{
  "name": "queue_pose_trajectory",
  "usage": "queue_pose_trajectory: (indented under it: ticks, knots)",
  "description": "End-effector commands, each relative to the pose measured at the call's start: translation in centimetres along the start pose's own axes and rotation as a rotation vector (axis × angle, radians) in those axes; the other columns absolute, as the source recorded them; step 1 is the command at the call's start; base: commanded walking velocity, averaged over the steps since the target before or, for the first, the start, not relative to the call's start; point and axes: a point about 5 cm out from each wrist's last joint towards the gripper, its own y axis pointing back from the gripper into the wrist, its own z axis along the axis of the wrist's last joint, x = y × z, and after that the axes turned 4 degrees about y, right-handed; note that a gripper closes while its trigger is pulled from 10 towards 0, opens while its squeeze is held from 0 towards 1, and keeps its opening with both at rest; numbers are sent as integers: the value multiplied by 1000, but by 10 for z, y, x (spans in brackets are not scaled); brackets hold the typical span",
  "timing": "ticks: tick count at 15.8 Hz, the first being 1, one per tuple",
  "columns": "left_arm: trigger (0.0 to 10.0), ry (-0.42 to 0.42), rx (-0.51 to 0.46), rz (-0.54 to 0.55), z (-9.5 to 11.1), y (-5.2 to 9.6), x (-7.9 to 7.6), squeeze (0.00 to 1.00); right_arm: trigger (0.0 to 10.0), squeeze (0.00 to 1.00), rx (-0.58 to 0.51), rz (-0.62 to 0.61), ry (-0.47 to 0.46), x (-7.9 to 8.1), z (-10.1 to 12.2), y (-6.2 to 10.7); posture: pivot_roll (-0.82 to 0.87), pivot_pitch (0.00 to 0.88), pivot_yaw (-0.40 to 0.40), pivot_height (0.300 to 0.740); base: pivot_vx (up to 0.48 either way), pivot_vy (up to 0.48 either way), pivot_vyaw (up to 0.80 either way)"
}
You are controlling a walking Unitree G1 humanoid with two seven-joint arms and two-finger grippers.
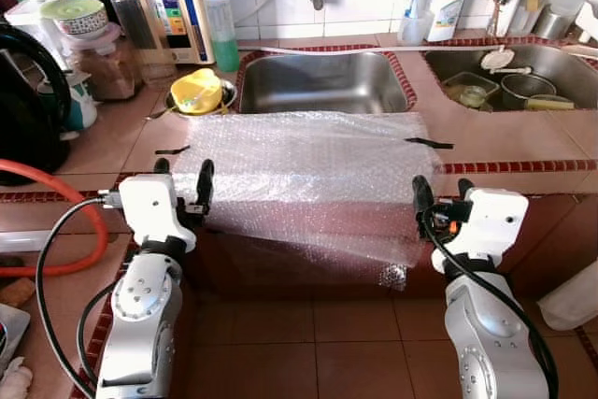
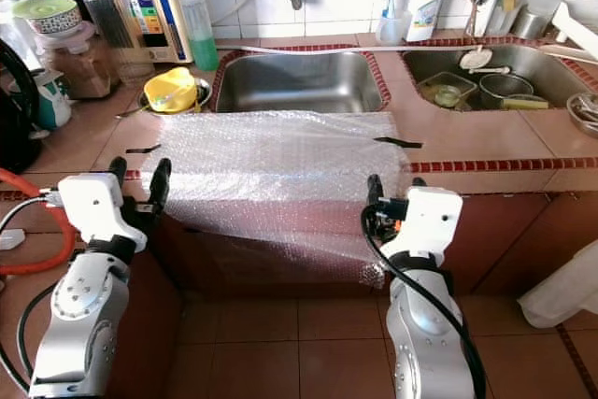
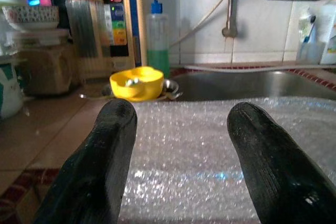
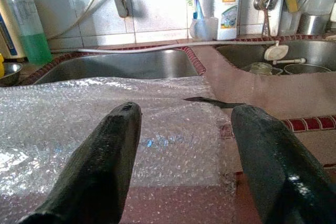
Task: Kitchen organization
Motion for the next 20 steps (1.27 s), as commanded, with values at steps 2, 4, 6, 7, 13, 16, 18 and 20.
queue_pose_trajectory:
  ticks: [2,4,6,7,13,16,18,20]
  knots:
    - [10000,20,33,-6,-4,-2,-2,0,3725,0,-2,7,49,2,-1,-4,26,11,76,740,0,0,0]
    - [0,47,18,-4,-3,-3,-2,0,10000,0,-5,22,70,5,0,-6,34,2,68,740,0,0,0]
    - [2980,22,23,-15,-4,-5,-2,0,10000,0,-19,31,97,6,0,-8,36,0,69,740,0,0,0]
    - [10000,20,41,3,-6,-7,-1,0,10000,0,-21,24,76,6,0,-8,36,0,69,740,0,0,0]
    - [10000,41,7,-29,-3,-10,-6,1000,10000,1000,-18,-3,59,3,-3,-10,29,0,78,740,0,0,0]
    - [10000,78,17,4,-4,-12,-3,1000,10000,1000,-16,-8,56,2,-4,-10,31,0,81,740,0,0,0]
    - [10000,71,7,4,-1,-15,-4,1000,10000,1000,-14,-4,48,3,-4,-9,33,0,81,740,0,0,0]
    - [10000,56,2,-4,1,-15,-6,1000,10000,1000,-13,0,50,4,-4,-8,33,6,77,740,0,0,0]
